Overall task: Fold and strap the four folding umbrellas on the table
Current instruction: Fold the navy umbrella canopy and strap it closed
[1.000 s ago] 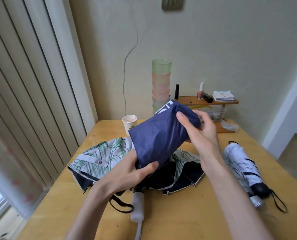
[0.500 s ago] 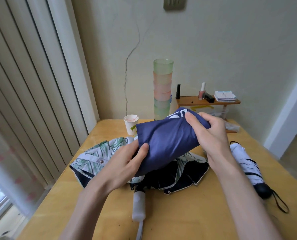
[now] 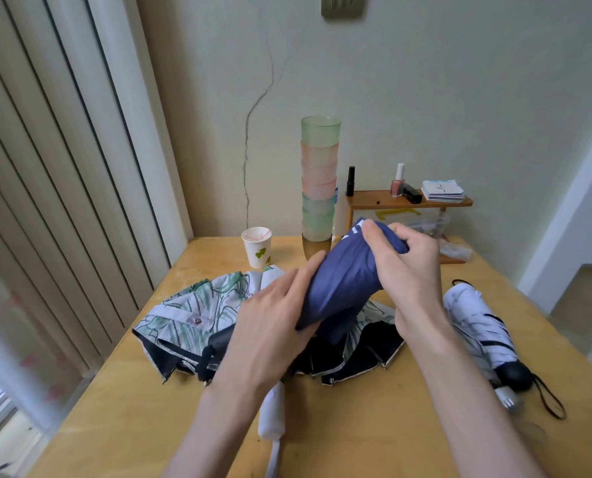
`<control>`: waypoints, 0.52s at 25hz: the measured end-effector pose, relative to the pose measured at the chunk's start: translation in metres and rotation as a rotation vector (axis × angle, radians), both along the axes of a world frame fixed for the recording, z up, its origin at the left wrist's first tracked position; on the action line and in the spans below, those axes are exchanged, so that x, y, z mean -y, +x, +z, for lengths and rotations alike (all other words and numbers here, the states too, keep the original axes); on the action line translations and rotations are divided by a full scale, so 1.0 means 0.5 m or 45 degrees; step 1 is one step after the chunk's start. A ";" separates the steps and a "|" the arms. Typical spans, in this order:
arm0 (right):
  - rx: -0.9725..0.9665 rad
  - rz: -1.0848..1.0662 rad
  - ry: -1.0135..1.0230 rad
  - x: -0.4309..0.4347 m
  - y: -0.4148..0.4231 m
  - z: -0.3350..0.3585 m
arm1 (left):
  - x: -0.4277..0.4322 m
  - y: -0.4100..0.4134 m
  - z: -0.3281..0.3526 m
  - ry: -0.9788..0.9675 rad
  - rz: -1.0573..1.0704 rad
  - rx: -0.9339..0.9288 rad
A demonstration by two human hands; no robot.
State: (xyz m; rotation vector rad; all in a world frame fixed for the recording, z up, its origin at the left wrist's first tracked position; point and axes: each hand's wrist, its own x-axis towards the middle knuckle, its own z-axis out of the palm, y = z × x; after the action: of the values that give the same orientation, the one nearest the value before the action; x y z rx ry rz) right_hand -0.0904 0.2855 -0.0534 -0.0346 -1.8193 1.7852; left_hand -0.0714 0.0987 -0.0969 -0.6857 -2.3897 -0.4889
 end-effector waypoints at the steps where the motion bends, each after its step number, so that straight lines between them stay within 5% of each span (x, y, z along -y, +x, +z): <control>1: -0.007 0.011 -0.002 0.002 0.001 0.002 | 0.007 -0.003 -0.001 0.022 0.018 0.027; 7: -0.008 0.065 -0.015 0.016 0.011 0.015 | 0.038 -0.009 -0.007 0.088 -0.082 0.273; 13: -0.056 0.291 0.126 0.005 0.015 0.030 | 0.028 0.014 0.020 0.945 -0.285 0.766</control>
State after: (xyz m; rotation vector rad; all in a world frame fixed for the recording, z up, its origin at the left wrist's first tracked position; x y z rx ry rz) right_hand -0.0829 0.2830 -0.0385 0.2593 -1.9417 1.8288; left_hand -0.0644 0.0847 -0.0869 -0.4936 -2.3588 -1.7676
